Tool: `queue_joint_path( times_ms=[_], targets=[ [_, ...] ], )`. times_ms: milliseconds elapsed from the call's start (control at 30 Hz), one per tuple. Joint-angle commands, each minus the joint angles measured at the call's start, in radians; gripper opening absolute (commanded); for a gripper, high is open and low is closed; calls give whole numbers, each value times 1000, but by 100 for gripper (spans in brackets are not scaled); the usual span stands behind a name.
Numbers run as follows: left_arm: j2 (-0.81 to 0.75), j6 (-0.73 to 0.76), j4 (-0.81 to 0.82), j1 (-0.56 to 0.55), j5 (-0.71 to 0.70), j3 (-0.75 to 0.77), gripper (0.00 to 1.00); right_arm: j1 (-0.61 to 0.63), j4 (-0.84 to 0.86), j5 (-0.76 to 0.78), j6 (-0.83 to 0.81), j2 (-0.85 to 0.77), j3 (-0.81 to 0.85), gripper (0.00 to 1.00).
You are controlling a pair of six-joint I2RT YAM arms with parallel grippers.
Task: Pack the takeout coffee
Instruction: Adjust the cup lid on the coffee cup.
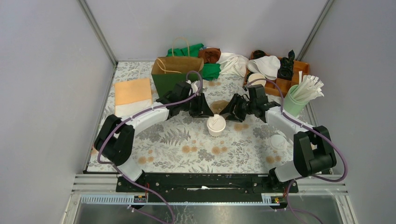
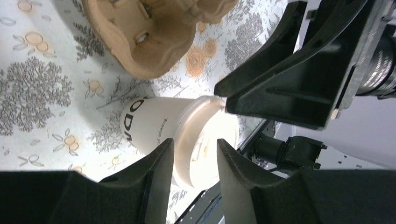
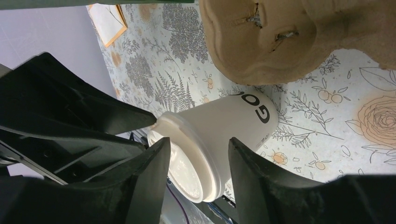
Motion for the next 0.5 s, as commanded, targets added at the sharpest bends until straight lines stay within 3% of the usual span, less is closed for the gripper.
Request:
queue_joint_path(
  times_ms=[0,233,467],
  targets=[
    [-66,-26,24,-9,-15,-37,43,8,-15,-9,-39,13,69,59],
    [-109,-61,46,-16,-14,-83,43,2,-94,45,-63,-35,82,86],
    [-136,-89,70,-36,-13,-129,43,-34,-172,37,-92,-121,38,84]
  ],
)
